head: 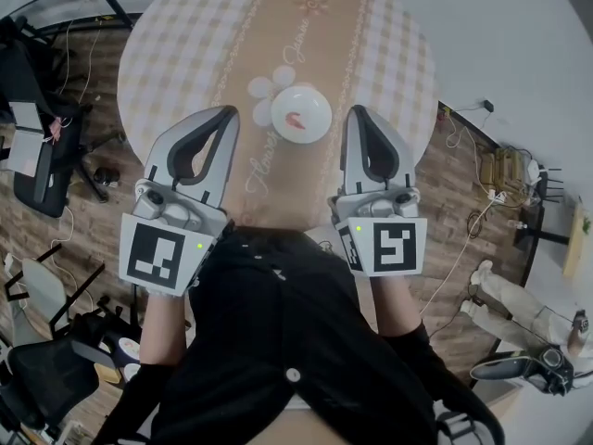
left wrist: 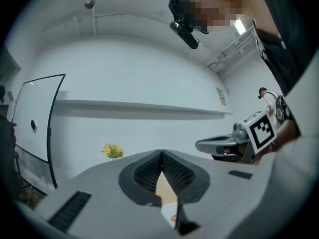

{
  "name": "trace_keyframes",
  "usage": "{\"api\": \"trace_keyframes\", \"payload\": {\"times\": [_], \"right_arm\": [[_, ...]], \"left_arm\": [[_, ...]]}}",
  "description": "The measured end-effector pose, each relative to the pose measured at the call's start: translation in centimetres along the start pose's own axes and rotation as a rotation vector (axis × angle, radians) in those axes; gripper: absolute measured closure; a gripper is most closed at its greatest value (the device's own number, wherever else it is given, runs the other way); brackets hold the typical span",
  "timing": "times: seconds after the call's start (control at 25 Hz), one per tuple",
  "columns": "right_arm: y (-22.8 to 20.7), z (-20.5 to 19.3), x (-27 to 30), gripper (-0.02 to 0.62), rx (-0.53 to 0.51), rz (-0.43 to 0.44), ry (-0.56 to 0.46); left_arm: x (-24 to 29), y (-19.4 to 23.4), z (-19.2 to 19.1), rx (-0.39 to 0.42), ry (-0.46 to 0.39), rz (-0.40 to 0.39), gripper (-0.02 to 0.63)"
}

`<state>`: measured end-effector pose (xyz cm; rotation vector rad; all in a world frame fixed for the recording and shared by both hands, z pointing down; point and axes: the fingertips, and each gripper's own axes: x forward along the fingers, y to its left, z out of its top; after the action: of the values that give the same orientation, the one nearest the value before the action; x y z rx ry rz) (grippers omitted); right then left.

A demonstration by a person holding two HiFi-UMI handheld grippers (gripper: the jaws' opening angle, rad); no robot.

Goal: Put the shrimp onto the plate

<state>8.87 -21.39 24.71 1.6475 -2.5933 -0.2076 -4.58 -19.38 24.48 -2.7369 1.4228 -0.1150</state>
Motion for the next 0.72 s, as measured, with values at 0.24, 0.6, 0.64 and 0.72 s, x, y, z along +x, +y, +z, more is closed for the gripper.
{"api": "trace_keyframes", "payload": {"times": [0.24,0.6,0.64,0.72], "right_arm": [[0.00,0.04,0.13,0.594,-0.001,0.003,0.001],[-0.14,-0.11,0.06,0.594,0.000,0.004,0.005],[-0.16,-0.15,0.02,0.594,0.001,0.004,0.007],[-0.19,-0.20,-0.02,0.594,0.001,0.004,0.010]], "left_arm": [[0.07,0.02,-0.08,-0.001,0.005,-0.001,0.603],[0.30,-0.18,-0.08,-0.001,0.005,-0.005,0.603],[0.31,-0.24,-0.10,-0.001,0.006,-0.006,0.603],[0.36,-0.27,-0.07,-0.002,0.004,-0.007,0.603]]}}
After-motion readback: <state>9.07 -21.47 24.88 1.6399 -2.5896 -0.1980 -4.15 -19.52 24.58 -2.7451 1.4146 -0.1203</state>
